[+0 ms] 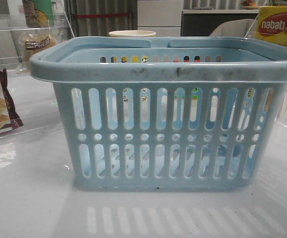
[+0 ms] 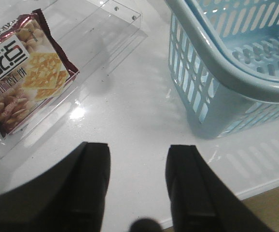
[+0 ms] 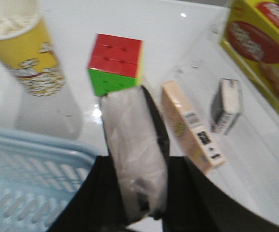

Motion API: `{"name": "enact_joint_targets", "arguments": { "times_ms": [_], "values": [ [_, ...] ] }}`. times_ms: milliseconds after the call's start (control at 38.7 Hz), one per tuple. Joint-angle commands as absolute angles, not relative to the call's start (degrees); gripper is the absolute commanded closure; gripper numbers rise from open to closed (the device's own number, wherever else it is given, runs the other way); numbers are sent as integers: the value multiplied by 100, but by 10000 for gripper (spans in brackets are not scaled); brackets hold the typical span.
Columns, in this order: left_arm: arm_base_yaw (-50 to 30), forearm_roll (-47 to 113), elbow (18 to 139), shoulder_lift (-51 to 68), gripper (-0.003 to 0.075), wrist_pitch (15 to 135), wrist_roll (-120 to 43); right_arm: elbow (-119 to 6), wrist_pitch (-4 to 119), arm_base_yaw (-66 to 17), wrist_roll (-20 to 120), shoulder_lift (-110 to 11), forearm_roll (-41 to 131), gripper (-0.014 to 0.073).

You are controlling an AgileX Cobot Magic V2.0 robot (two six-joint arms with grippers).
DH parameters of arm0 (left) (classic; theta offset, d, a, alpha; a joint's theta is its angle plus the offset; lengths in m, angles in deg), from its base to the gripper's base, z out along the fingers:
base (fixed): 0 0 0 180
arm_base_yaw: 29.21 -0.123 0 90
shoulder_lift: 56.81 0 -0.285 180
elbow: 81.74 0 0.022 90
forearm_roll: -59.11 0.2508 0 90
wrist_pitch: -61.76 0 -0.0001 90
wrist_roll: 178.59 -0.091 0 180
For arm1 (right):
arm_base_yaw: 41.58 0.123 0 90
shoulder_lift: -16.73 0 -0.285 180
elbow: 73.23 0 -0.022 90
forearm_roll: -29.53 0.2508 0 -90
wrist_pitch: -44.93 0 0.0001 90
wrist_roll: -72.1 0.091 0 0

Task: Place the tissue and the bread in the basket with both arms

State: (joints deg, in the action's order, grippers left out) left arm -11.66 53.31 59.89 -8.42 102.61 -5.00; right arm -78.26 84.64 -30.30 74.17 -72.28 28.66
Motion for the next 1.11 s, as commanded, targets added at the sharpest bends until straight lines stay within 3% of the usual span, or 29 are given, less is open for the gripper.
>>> {"name": "enact_joint_targets", "arguments": {
  "times_ms": [0,207,362,465,698,1085],
  "values": [
    [-1119,5272,6165,-835,375,9829,-500,-7842,8173,-2395,7364,-6972,2880,472],
    [-1119,5272,6165,-835,375,9829,-492,-7375,7944,-1388,7364,-7210,2916,438],
    [-1119,5272,6165,-835,375,9829,-492,-7364,7925,-1228,7364,-7513,2953,110],
    [-1119,5272,6165,-835,375,9829,-492,-7364,7979,-1228,7364,-7525,2920,-32],
    [-1119,5272,6165,-835,375,9829,-492,-7160,8090,-1202,7289,-6783,2855,24],
    [-1119,5272,6165,-835,374,9658,-492,-5469,8080,-1202,7257,-4647,2539,25]
  ]
}}
